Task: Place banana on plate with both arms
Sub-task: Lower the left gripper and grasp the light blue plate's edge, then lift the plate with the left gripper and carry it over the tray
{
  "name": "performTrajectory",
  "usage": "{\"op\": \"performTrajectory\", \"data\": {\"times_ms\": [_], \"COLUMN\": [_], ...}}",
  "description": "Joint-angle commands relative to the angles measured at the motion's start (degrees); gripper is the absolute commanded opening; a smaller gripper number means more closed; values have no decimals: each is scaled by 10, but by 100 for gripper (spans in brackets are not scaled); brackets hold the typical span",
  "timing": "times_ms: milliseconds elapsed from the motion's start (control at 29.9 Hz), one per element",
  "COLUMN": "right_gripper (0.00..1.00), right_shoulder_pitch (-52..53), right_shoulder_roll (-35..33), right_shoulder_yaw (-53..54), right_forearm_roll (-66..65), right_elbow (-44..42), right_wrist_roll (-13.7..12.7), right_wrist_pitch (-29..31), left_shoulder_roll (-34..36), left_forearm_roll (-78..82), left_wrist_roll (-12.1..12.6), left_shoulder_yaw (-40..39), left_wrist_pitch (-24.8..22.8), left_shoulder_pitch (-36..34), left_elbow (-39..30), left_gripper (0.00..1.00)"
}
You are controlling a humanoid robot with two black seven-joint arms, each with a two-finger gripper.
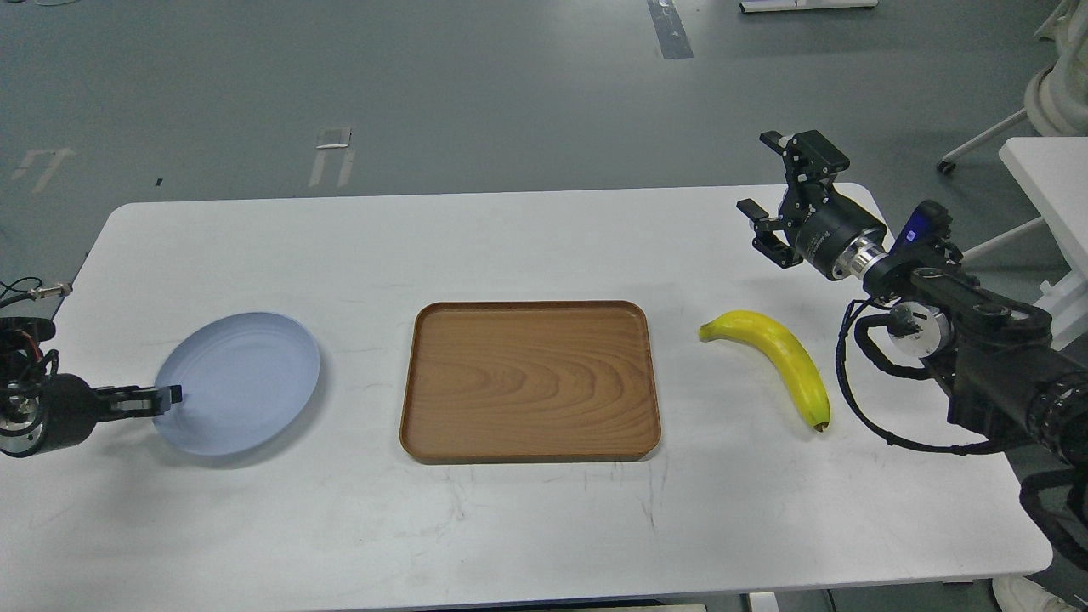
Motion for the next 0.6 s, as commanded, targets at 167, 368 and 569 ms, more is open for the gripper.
{"op": "performTrajectory", "data": {"times_ms": [167,368,569], "right_gripper": [100,100,100], "right_shoulder_pitch": [0,1,2], "right_shoulder_roll": [0,-3,-6], "right_shoulder_yaw": [0,-1,-1], "right_forearm_roll": [0,0,0], "right_elbow": [0,1,1], "right_wrist_roll": [0,0,0], "right_wrist_pitch": [0,0,0], "left_shoulder_roll": [0,8,11], "left_forearm_roll": [-11,-51,-59], "left_wrist_roll": [0,0,0], "left_shoulder_yaw": [-1,-5,-2], "left_wrist_pitch": [28,16,-77], "left_shoulder_pitch": [-6,-30,-140], "left_elbow": [0,-12,-60], "left_gripper": [0,0,0]}}
